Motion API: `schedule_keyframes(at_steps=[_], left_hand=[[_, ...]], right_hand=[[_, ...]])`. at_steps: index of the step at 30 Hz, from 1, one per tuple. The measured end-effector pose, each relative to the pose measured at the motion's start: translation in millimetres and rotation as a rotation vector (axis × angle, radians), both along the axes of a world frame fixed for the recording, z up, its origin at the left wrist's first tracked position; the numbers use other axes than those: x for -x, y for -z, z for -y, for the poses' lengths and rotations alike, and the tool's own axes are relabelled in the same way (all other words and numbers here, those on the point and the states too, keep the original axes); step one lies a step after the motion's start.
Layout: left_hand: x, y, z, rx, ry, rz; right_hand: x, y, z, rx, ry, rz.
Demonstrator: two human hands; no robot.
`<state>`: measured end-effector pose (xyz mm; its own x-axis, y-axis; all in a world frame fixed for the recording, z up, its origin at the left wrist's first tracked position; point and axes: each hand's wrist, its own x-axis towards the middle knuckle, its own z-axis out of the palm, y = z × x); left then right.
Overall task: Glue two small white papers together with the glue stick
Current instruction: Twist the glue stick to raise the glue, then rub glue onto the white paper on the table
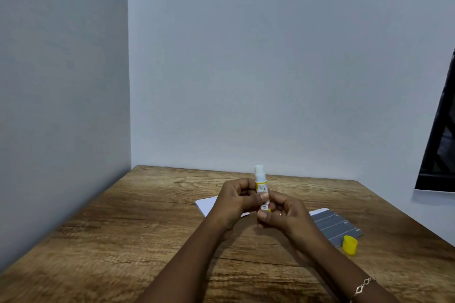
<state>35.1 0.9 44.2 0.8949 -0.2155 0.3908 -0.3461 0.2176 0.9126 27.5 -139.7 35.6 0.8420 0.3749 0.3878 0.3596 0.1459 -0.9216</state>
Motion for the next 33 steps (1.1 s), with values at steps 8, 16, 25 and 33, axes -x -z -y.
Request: schedule_keyframes(at_steps=[8,16,25,33], left_hand=[[0.2,-3.9,-6.7,-0.011,0.097,-0.017],[7.8,-7.8,-2.9,-0.043,0.099,0.004],[6.8,-20.9,-43.0,0.065,-0.315,-0.201],[-28.3,12.2,-89.6,-0.339,-0.910,-0.427]], right_hand=[[2.4,-3.2,5.8,-0.181,-0.177,-0.203],[4.2,-0.7,-1.2,-0.206,-0.102,-0.083],[-7.0,12.1,-19.7,0.023,0.251,0.105],[-26.2,19.0,-35.1,0.447,0.239,0.185]])
